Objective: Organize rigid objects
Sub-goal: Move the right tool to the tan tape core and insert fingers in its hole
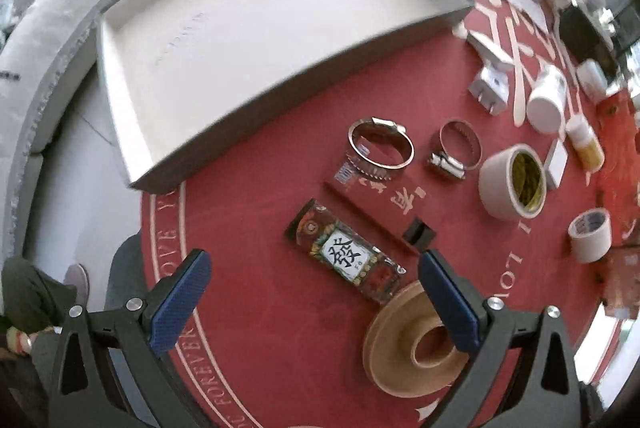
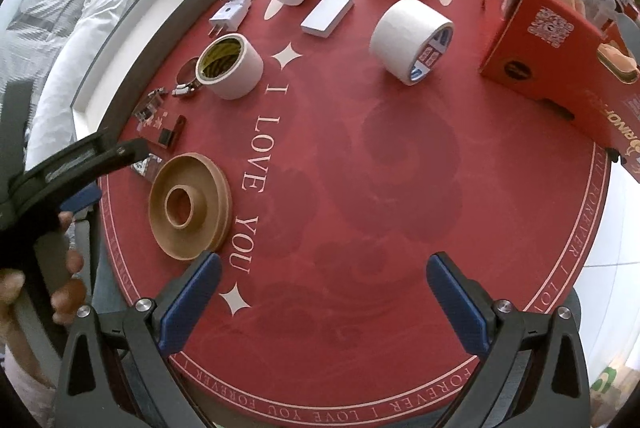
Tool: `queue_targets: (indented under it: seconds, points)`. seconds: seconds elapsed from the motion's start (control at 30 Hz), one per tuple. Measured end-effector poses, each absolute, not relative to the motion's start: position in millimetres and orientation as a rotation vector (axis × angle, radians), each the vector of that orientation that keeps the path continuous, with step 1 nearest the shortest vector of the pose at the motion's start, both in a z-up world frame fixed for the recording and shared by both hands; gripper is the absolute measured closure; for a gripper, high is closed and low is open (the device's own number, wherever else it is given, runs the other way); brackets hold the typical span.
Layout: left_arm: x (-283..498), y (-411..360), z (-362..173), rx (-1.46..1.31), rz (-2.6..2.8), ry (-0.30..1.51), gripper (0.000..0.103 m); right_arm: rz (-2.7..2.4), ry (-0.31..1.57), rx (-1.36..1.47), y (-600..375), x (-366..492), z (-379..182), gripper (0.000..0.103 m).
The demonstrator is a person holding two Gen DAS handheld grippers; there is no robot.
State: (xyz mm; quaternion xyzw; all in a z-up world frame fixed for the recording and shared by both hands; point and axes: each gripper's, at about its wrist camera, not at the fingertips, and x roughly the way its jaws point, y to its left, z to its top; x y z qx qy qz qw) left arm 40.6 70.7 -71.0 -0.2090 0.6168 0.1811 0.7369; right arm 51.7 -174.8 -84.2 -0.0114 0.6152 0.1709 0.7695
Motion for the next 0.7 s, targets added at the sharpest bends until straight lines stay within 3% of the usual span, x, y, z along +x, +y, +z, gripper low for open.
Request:
queue_targets:
  seconds: [0.23, 0.7]
  points:
    - [56.4, 54.6, -78.6, -0.299, 0.307, 1.361, 0.0, 0.36, 1.364, -0.037, -177.8, 57.9, -86.0, 0.0]
    - [51.8, 19.0, -92.3, -0.232, 0.268, 1.367, 0.0, 0.335, 1.317, -0.108, -162.5, 58.5, -92.6, 0.0]
